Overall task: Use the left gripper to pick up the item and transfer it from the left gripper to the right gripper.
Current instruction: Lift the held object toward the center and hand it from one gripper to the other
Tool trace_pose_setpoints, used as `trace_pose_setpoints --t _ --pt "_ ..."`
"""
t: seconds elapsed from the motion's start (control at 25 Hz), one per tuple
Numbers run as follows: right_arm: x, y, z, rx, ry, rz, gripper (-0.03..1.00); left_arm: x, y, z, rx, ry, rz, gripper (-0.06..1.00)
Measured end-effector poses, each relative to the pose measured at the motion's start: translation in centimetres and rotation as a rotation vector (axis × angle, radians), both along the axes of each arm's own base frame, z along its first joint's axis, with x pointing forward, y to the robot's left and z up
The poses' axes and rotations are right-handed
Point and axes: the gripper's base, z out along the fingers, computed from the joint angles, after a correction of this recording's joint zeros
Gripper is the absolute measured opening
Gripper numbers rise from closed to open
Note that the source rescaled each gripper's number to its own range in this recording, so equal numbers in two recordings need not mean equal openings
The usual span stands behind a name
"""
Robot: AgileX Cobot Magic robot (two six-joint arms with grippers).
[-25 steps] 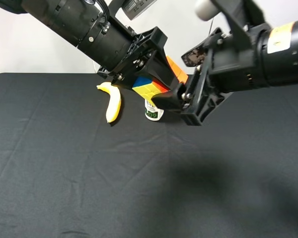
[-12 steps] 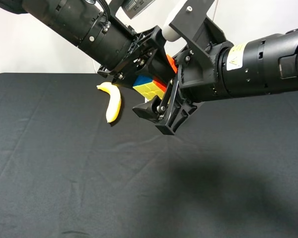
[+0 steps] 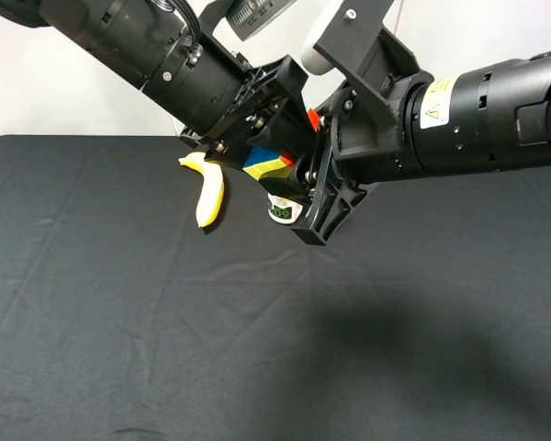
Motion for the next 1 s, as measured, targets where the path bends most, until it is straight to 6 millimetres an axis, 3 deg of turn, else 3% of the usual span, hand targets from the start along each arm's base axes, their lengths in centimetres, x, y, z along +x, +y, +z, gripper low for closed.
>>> trace_pose_setpoints --t 0.36,0.4,0.56,0.6,0.72,1.0 --pt "0.0 0.0 0.0 -0.001 -0.002 0.001 0.04 0.01 0.0 0.0 0.0 -0.002 0.0 0.01" --pt "-0.06 0.04 -0.06 -0.005 0.002 0.004 0.04 0.05 -0.01 0.01 -0.001 -0.006 0.002 0.08" --pt "-0.06 0.04 -0.12 -0.008 0.006 0.004 0.04 0.42 -0.1 0.15 -0.016 -0.029 0.034 0.77" --pt "-0.06 0.04 -0.12 -0.008 0.006 0.004 0.04 0.43 -0.1 0.15 -0.016 -0.031 0.035 0.86" --pt "-0.06 0.04 -0.12 -0.008 0.006 0.004 0.04 0.44 -0.11 0.18 -0.017 -0.032 0.035 0.95" --pt "-0.06 0.04 -0.12 -0.008 0.006 0.004 0.04 0.0 0.33 0.99 -0.016 -0.045 0.017 0.97"
